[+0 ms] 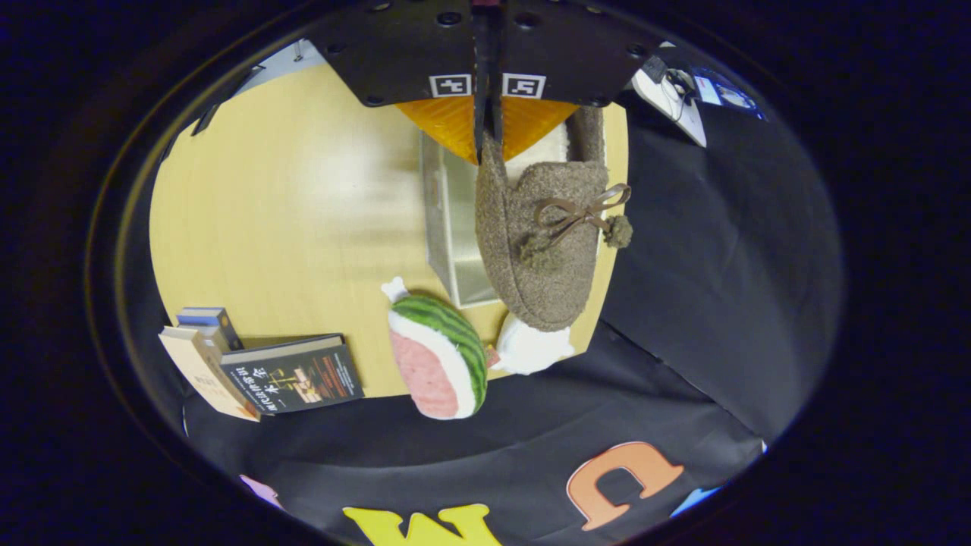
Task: Open the storage box then place both shoes into the box .Put the left shoe in first, then the right shoe, with the right side of both shoes facing outward in a uniform manner.
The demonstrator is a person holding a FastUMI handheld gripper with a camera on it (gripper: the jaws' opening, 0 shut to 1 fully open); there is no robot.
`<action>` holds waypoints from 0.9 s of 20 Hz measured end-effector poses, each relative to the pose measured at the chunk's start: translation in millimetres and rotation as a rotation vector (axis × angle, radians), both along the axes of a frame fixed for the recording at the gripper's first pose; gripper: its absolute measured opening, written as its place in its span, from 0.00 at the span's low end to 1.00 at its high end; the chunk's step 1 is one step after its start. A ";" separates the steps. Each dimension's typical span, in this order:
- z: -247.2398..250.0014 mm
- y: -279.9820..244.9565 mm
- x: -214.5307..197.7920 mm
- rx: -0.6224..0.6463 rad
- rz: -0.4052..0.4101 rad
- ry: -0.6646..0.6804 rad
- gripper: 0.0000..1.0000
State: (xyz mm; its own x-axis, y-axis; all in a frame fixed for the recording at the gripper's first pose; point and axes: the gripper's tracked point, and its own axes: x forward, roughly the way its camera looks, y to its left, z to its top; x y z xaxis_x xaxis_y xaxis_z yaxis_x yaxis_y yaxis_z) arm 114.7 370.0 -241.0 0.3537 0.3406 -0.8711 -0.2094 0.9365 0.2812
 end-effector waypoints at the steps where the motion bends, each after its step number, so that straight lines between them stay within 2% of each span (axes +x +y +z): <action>1: -12.1 6.0 1.6 -0.021 -0.018 0.010 0.00; 5: -58.7 11.8 10.8 -0.109 -0.069 0.057 0.00; 9: -83.0 13.5 24.2 -0.185 -0.096 0.058 0.01; 12: -91.2 18.4 25.7 -0.239 -0.075 0.049 0.01; 13: -91.4 19.1 25.8 -0.247 -0.073 0.043 0.02; 16: -85.4 19.9 28.7 -0.228 -0.099 0.026 0.17; 17: -86.8 20.7 28.4 -0.216 -0.099 0.029 0.15; 18: -84.3 25.3 25.8 -0.190 -0.093 0.035 0.17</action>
